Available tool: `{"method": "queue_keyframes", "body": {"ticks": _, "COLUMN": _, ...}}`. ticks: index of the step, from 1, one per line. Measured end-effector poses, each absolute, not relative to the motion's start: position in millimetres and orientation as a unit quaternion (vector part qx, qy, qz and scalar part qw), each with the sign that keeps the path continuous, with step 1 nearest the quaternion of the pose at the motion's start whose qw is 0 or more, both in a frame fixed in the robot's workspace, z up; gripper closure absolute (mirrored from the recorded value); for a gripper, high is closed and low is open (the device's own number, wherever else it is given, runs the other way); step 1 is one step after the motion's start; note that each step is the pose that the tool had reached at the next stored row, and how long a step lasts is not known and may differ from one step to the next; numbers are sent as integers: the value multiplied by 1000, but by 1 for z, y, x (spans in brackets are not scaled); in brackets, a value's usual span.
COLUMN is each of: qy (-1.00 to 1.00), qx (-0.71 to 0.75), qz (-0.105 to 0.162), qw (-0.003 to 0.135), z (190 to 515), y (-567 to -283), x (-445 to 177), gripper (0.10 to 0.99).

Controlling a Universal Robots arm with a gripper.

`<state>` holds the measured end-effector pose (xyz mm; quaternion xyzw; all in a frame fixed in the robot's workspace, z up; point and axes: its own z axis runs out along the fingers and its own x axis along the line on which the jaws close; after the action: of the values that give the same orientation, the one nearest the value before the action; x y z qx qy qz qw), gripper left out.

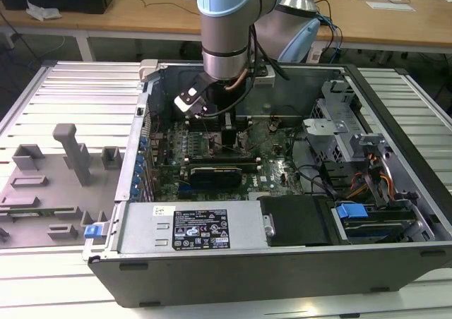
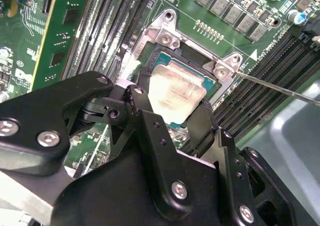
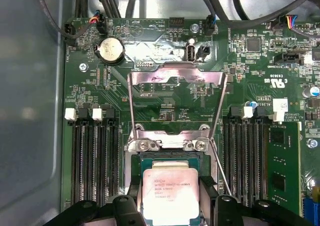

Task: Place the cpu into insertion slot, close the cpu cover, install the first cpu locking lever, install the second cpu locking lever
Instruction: 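Place the cpu into insertion slot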

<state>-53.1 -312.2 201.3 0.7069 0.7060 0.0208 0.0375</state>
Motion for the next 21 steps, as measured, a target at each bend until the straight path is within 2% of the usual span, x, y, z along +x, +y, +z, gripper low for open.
{"method": "queue_keyframes", "body": {"ticks": 21, "qy": 706, "qx": 707, "qz": 21, "qw": 38, "z": 199, "y": -314, "x": -52, "gripper": 533}}
